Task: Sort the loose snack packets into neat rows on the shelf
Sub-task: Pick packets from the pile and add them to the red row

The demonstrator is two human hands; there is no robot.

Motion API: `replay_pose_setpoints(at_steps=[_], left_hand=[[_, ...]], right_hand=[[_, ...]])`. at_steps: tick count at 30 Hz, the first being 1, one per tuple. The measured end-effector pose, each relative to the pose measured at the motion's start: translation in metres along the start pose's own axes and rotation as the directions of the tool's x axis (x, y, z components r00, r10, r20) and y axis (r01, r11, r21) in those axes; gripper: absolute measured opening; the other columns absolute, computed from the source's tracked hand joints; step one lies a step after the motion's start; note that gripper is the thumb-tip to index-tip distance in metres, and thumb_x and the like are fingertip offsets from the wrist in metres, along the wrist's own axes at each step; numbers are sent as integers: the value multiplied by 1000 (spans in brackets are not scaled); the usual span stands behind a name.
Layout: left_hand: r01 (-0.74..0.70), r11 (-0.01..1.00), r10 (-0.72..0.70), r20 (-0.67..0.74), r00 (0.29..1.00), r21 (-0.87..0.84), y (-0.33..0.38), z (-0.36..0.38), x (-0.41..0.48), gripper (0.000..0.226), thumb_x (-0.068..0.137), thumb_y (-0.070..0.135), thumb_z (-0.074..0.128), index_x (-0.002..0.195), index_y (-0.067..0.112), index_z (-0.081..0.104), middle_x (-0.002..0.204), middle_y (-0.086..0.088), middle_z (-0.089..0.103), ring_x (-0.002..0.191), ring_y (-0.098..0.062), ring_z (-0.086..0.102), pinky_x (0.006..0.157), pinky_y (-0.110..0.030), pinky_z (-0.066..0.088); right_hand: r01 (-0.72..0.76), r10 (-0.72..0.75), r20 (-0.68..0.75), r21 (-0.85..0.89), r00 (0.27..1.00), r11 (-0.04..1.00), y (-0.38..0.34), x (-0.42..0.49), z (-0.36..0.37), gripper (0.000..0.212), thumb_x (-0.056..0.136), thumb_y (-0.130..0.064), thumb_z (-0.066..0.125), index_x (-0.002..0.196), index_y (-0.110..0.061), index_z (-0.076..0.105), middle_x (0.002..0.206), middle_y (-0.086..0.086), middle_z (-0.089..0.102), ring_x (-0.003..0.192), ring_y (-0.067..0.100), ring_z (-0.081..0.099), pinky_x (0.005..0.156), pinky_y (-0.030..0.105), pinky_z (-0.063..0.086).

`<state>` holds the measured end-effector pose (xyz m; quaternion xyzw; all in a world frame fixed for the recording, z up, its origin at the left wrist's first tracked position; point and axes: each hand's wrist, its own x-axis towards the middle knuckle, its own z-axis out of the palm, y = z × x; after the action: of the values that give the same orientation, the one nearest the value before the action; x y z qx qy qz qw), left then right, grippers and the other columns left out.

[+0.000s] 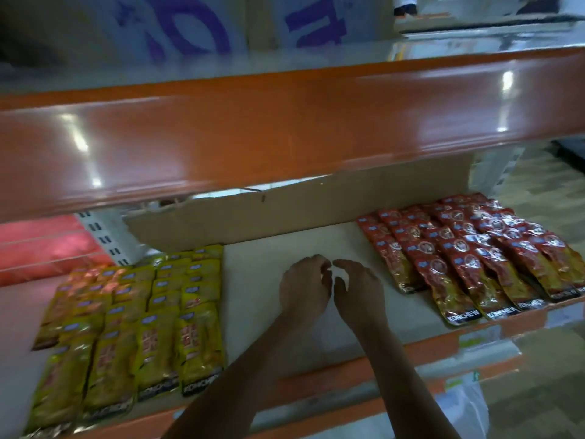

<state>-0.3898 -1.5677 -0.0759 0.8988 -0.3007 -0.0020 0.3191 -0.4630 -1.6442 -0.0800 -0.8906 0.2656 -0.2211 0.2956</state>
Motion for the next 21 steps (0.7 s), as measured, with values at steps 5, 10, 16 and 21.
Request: replay_pose_setpoints(at_steps=[5,10,16,21], left_hand=[[-24,987,48,-151,987,157,-68,-71,-46,27,90,19,54,115,17,64,109,-5,65,104,-24,59,85,-34,49],[100,956,-25,-262,965,275,-159,-154,-111,29,60,15,77,89,19,70,86,-6,68,81,-30,66,58,-33,54],[259,902,-127,-361,924,346,-259,-247,-194,27,64,20,68,91,15,70,89,-8,70,82,-33,66,62,-37,54],[393,862,-253,-399,881,320,-324,-294,-252,38,84,26,66,121,16,63,119,-6,66,110,-30,58,88,-39,50]], right_hand=[[150,-149,81,4,985,989,-76,-29,55,37,91,-8,52,128,-14,58,129,2,60,120,22,51,98,24,36],[262,-276,150,108,949,959,-169,-83,112,32,76,0,59,104,-9,70,103,13,70,96,32,63,80,32,41],[374,-410,271,175,871,911,-273,-154,196,27,84,-22,52,105,-15,68,98,8,70,93,28,64,79,36,51],[406,-446,337,185,829,895,-339,-209,240,41,77,0,61,118,-4,64,118,15,65,111,33,58,98,33,41]])
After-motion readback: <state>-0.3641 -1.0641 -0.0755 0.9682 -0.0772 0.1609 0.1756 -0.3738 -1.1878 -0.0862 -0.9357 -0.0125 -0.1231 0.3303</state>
